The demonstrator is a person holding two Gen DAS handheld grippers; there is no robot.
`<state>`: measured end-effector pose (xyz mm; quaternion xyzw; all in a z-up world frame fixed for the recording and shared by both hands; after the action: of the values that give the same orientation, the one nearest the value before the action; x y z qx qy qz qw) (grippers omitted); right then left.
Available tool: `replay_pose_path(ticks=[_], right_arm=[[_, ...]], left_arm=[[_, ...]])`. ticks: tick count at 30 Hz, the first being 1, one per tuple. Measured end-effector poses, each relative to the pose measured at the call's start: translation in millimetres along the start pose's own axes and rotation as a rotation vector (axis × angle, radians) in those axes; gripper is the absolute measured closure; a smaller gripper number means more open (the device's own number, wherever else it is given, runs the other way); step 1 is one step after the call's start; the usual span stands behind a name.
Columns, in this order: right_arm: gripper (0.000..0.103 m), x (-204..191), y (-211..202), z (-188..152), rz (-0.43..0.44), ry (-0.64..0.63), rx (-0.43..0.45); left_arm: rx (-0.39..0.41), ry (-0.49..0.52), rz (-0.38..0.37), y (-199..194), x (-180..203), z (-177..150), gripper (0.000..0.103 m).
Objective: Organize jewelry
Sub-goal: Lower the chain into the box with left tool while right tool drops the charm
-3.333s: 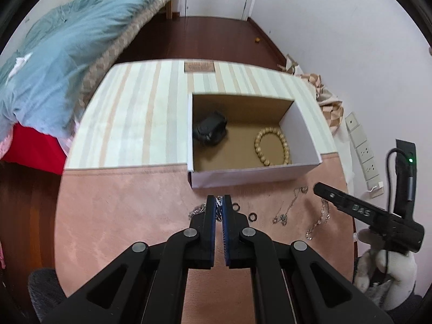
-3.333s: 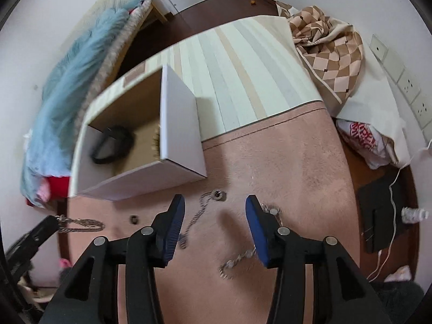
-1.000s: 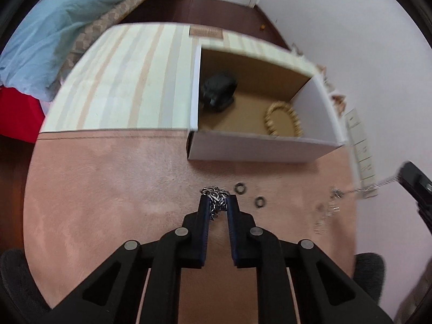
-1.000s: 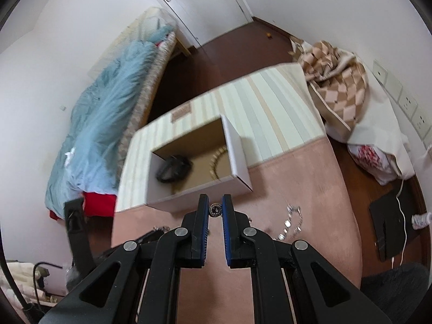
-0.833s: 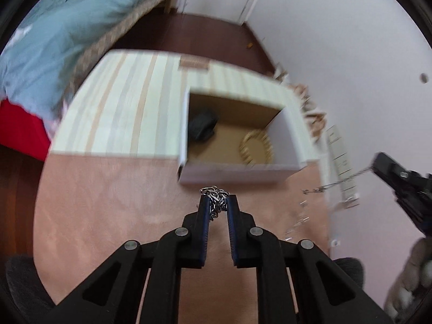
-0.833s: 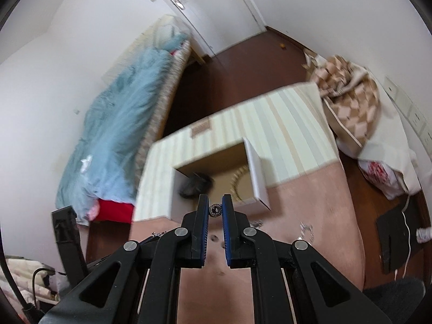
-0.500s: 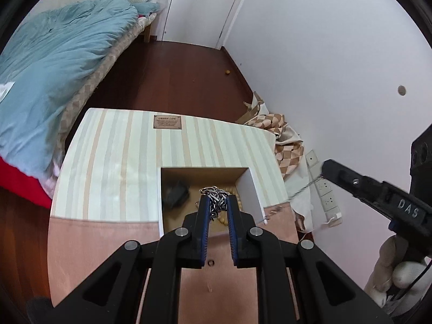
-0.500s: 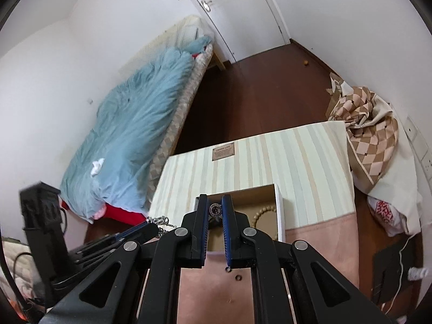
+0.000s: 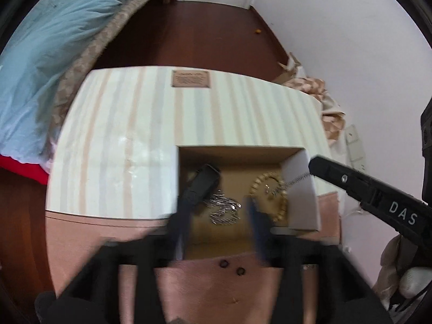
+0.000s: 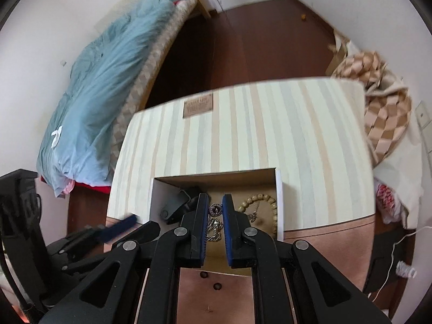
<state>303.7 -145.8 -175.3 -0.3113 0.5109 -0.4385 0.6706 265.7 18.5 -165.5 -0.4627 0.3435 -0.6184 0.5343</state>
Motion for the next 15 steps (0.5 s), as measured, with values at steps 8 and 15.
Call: replay_pose_path(ticks=[8,15], right_arm=[[0.034,16,5,-6,0.015,0.039,-0.03],[0.029,19,-14,-25,-0.123,0.006,0.032]], left_arm=[[0.043,-0.041,0.104,-4,-26,1,0.008],[0.082,-0.049,0.2,-12,-39,-13,0.0]])
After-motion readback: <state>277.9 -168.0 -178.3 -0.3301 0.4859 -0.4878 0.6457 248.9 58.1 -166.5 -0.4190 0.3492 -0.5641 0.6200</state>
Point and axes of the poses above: each gripper's, at about its wrist camera, not at the fingertips, and y roughly the way its jaws point, x to its right, z to its top, the point moved 2 cm from there along y, roughly the way its jaws point, and after that the axes turned 1 degree about -x, right-handed, at the moved point
